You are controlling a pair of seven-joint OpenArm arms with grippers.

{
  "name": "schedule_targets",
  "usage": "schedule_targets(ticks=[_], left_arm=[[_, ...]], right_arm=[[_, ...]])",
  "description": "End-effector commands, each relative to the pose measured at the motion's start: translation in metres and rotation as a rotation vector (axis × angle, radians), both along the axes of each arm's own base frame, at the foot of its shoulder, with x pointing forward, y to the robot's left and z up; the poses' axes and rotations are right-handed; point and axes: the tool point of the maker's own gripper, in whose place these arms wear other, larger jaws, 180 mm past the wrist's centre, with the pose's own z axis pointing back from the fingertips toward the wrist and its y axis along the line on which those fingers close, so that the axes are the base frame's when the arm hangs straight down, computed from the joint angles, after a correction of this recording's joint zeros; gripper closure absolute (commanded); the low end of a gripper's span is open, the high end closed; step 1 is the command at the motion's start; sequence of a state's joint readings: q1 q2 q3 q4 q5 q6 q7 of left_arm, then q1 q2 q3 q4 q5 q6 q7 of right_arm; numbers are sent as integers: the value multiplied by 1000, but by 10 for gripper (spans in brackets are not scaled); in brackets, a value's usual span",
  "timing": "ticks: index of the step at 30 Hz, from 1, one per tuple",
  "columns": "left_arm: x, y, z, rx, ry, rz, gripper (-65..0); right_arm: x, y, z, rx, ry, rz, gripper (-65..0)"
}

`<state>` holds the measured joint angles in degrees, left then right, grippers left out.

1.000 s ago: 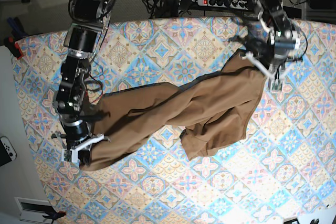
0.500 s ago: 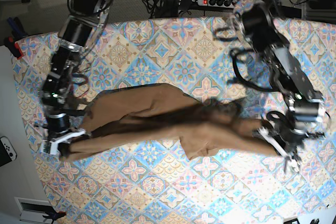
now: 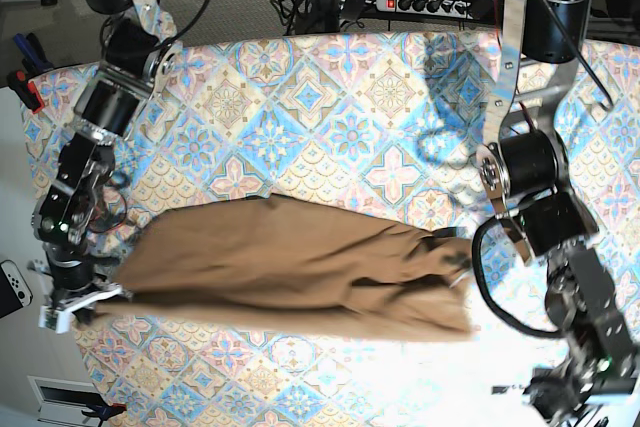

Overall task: Layout the t-shirt on the table in an organized manner, then fold the t-shirt properly
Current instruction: 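Lift the t-shirt with both grippers and lay it flat on the table, then regrasp the t-shirt edge with the left gripper beside the right gripper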

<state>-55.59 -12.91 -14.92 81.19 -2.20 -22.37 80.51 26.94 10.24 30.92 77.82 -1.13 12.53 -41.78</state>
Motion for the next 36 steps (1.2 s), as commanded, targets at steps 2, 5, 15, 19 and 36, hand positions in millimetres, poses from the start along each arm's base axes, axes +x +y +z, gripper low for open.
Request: schedule_targets(ticks=[2,5,15,19,36], left_arm=[[7,-10,36,35,-74,-28,0],[11,-19,53,35,-104,-24,0],[-11,-42,-83,43,115,-92,0],[-11,-72,-119,-12,45,-157,-142],[-11,-162,-314,-184,234,-337,-331]], right_arm=[[24,2,66,-13,-176,22,0],[29,-1,72,-9,-185,20,0],[26,3,85,-29,-218,23,0],[4,24,26,-66,-95,82,0],[-55,82,-17,-141,-21,214,0]])
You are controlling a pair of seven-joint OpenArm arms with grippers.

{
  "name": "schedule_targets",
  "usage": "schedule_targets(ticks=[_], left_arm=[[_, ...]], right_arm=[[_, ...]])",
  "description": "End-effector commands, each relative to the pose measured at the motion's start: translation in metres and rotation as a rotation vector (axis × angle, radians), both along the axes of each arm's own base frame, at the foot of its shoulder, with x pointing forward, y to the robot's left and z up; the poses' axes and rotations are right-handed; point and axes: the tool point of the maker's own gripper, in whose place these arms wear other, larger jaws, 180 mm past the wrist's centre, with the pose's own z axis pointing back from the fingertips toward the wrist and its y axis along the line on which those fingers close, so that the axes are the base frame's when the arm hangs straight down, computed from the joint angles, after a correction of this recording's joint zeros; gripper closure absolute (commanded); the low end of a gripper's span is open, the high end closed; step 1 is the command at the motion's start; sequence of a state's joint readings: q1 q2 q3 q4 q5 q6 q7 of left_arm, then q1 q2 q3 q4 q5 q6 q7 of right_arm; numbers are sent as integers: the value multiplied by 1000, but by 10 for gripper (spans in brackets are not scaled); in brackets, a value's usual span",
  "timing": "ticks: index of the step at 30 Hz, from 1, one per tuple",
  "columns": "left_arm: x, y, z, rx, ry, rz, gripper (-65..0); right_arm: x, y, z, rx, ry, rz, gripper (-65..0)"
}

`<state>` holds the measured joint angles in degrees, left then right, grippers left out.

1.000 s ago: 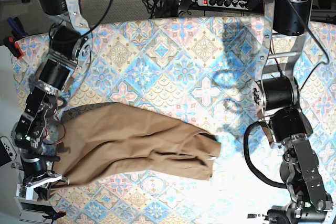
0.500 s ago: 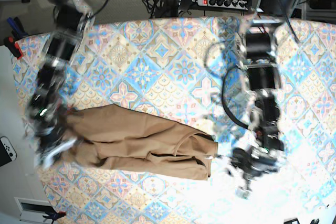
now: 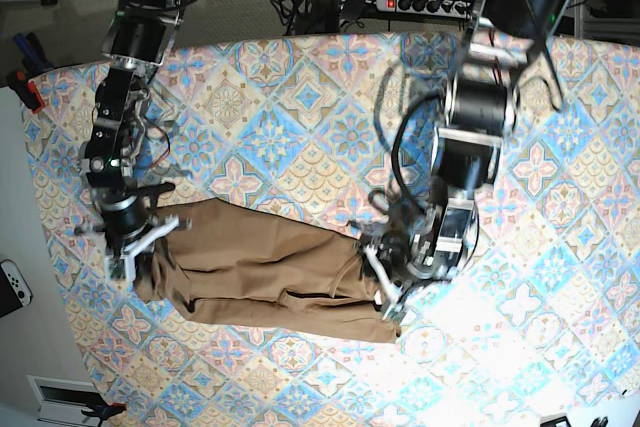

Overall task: Layout the t-shirt on the table in an organized manner, then fold the t-shirt properly
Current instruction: 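Regrasp the t-shirt edge with the left gripper beside the right gripper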

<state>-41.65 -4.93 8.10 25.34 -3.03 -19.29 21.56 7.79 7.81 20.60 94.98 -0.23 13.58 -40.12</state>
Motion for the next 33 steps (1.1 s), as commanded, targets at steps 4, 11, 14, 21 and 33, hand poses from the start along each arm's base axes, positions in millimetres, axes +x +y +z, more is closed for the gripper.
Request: schedule_targets(ticks=[4,11,14,21,33], left_arm=[[3,-22,-5,-31,-15,-22,-319],[-10,-39,-16,-44,6,-54,0],[-26,-36,-32,-19,74,-62,0],[-87,5,-70,64,174,-61,0],[-205,40,5,184,51,-117,0]], right_arm=[[1,-3,23,-21,-75,4,0],[-2,-1,24,-26,-78,9,0],[-1,-1,22,-23,-72,8,0],[0,-1,21,-21,-71,9,0],[-1,-5,-15,7,21,-2,0]])
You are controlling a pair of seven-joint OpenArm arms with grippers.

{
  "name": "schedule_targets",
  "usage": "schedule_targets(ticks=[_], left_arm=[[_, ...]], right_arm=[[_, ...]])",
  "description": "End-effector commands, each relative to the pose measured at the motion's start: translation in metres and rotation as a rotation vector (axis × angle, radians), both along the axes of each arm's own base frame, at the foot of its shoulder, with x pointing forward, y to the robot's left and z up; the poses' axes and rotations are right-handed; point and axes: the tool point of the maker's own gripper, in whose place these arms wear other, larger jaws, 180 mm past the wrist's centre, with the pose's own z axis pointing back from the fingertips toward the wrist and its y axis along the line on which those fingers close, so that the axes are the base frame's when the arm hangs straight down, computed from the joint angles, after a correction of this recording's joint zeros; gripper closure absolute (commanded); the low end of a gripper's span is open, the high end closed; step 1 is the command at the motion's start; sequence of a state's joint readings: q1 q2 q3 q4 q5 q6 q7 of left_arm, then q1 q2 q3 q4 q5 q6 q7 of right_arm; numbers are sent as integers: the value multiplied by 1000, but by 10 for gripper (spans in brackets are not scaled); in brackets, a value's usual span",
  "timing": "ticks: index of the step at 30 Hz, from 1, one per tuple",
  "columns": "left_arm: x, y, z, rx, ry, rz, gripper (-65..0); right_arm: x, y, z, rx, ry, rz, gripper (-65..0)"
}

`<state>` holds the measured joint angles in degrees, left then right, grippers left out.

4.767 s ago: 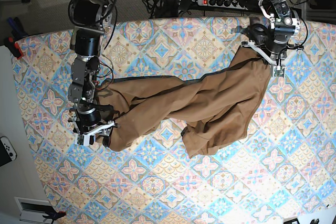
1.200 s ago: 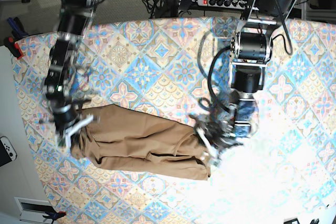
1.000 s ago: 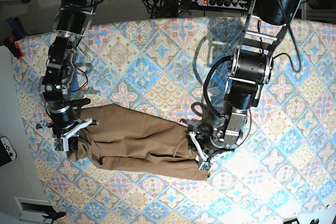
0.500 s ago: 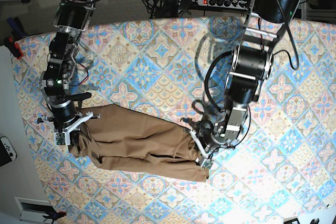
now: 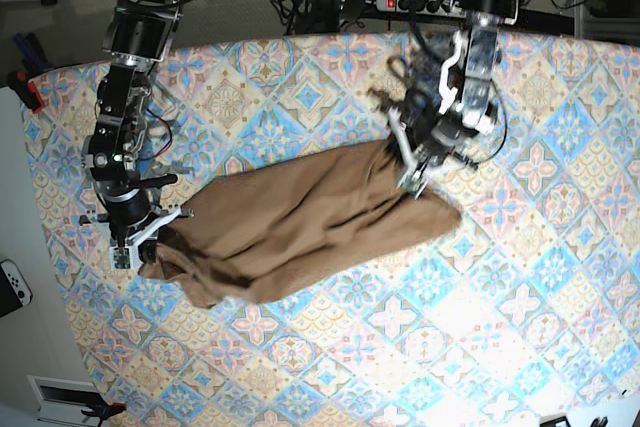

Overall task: Layout the t-shirt on the table in an organized manner, then fold the t-shirt properly
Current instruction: 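Regrasp the t-shirt edge with the left gripper beside the right gripper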

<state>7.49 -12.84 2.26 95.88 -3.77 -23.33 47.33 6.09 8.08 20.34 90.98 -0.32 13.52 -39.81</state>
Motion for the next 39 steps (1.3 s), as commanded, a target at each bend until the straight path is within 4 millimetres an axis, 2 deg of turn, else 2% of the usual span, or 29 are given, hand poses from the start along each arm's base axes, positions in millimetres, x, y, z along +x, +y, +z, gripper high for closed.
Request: schedule_targets(ticks=[1,7,9,12,14,17,19,21,25,29,31,36,39], left_arm=[[-2,10,3,38,7,0,0],[-3,11,8,38,-6,0,0],[-6,9,13,42,-11,-7,-121],[-6,6,37,65,-45,-28,-307],[-8,2,55,70,-87,-48,-368],[-7,-7,83,81,-174,-119,-367],[-2,-7,90,88,-198,-133,-357],[13,-5,97,98,-222,-128,-353],[40,1,88,107,-203,-111,-353],[67,5,69,118,-140,-110,-354],[69,0,63,125,-123,-132,-354],[70,16,49,220,-95,-113,-354],[69,13,40,244,-90,-141,-354]], right_arm=[[10,-2,21,-5,-71,3,0],[9,3,19,9,-69,4,0],[9,3,19,9,-69,4,0],[9,3,19,9,-69,4,0],[9,3,19,9,-68,4,0],[10,3,18,11,-65,3,0],[9,3,17,11,-63,3,0],[9,3,17,11,-63,3,0],[9,3,17,11,-63,3,0],[9,3,17,11,-60,3,0],[9,3,17,11,-62,3,0],[10,3,18,11,-63,3,0],[10,3,18,11,-65,3,0]])
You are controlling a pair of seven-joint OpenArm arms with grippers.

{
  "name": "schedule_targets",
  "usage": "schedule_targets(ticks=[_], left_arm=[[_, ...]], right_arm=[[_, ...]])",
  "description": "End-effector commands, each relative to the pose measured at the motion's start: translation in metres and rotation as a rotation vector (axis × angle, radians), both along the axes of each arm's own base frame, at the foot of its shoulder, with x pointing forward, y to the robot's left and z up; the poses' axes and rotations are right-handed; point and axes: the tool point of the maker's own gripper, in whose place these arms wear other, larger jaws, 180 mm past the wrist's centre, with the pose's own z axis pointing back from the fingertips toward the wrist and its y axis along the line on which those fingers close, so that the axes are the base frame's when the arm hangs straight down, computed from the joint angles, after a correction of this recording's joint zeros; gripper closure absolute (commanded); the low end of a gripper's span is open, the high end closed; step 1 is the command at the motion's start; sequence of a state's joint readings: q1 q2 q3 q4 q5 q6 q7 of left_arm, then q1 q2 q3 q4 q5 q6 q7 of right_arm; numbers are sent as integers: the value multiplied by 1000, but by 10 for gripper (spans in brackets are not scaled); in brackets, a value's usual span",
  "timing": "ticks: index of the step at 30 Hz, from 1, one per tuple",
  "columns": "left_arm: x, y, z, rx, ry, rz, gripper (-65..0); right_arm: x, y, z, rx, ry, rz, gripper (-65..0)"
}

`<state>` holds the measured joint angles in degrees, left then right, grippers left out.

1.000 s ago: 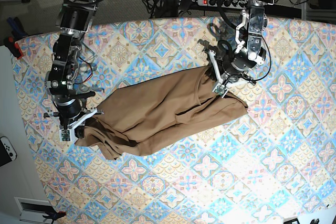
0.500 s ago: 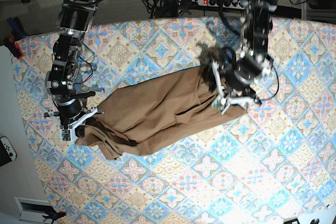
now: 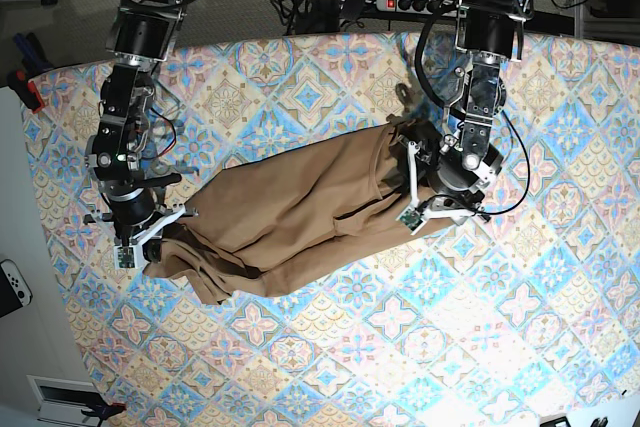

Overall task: Layout the t-shirt on the table in an organized manner, then fold the t-shirt properly
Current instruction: 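Regrasp the t-shirt edge with the left gripper beside the right gripper, then lift the t-shirt high with both grippers and swing it down flat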

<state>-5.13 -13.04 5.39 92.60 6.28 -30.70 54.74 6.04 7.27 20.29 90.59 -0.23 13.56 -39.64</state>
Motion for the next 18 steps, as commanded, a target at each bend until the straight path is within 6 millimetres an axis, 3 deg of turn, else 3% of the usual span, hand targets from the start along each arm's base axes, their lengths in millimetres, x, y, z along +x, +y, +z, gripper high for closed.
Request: schedule_targets(ticks=[1,14,16,18], left_arm=[[11,-5,9,-18,-47,-8,-354],[23,-1,14,-6,-87,-7,-347],[25,-1,16,-6,-92,-7,-296],[26,-2,17,-6,-95,-8,-194]], right_arm=[[10,-3,21,-6,-69,0,0],[9,-3,20,-6,-66,0,0],[9,-3,20,-6,-66,0,0],[8,-3,20,-6,-65,0,0]])
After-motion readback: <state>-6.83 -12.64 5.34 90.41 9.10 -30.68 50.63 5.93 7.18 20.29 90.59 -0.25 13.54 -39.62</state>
